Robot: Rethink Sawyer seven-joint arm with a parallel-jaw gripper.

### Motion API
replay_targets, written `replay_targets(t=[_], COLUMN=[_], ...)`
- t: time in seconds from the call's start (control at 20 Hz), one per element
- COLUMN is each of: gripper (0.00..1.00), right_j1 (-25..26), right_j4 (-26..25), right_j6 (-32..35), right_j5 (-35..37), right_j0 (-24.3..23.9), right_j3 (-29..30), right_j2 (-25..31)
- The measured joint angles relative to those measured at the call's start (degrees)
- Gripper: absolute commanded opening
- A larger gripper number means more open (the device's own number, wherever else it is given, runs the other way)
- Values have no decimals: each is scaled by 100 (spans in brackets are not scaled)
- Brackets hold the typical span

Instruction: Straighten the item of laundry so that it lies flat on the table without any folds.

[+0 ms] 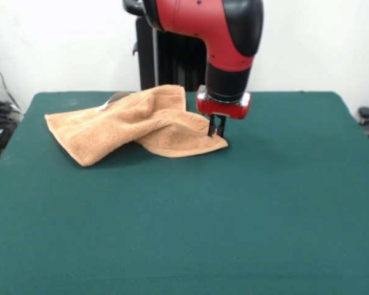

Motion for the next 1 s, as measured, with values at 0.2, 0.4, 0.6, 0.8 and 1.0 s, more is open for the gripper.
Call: replay_targets(t=[0.2,0.4,0.6,0.8,1.0], gripper=[0,0,0,0,100], right_j1=[1,1,1,0,-2], right_j4=[1,1,1,1,-1], right_j6=[0,0,0,0,0], right_j5=[-1,-2,-2,-2,-2], right_j0=[12,21,25,25,26], right_j3=[-1,-2,-2,-1,-1], right_j2=[-10,-17,-22,-22,-33])
